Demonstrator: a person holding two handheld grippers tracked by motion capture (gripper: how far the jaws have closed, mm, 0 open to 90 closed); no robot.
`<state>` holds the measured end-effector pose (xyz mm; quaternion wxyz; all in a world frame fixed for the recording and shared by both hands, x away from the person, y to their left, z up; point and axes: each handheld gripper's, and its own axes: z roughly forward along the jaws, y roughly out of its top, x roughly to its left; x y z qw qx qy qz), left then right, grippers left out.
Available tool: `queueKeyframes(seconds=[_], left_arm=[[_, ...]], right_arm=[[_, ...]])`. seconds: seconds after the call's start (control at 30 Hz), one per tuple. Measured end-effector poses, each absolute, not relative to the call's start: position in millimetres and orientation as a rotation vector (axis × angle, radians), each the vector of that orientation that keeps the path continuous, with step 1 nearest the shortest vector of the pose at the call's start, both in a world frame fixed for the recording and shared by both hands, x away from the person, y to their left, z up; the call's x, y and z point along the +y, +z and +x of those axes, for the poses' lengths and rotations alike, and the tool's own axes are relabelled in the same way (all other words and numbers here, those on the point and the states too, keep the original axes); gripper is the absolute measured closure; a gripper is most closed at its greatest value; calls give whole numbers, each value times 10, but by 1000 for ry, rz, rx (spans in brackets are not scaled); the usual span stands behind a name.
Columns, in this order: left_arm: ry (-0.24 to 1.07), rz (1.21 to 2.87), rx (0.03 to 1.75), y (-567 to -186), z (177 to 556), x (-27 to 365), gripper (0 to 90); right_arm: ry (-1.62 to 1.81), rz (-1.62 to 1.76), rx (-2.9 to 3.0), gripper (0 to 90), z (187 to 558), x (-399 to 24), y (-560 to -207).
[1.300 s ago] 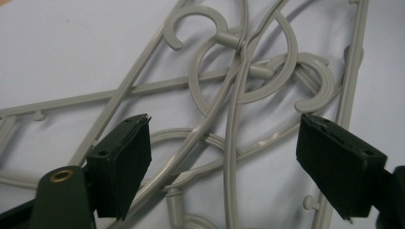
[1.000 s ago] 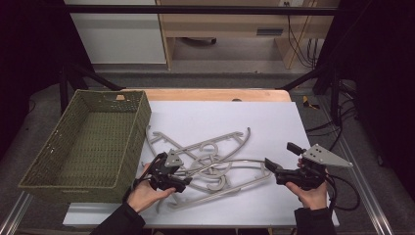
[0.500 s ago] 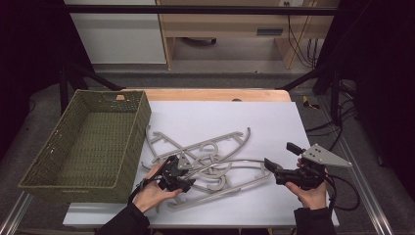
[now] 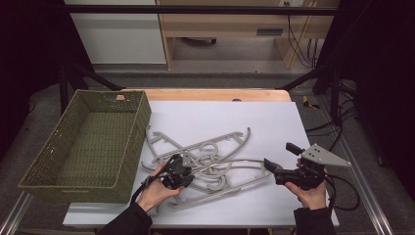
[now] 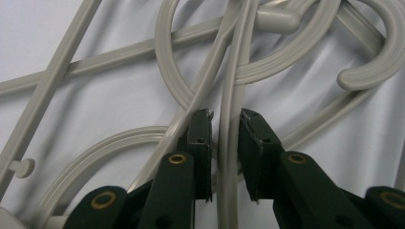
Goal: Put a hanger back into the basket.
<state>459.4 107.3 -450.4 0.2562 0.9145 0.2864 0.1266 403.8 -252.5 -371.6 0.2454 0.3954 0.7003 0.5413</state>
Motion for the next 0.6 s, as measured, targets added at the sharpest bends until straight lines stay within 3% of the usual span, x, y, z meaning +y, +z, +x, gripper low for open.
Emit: queueKeyframes(seconds=[0.6], left_arm=[[444, 2466, 755, -4425, 4478, 1045, 819]], right_arm=[[1481, 1079, 1908, 44, 4032, -2535, -3710]])
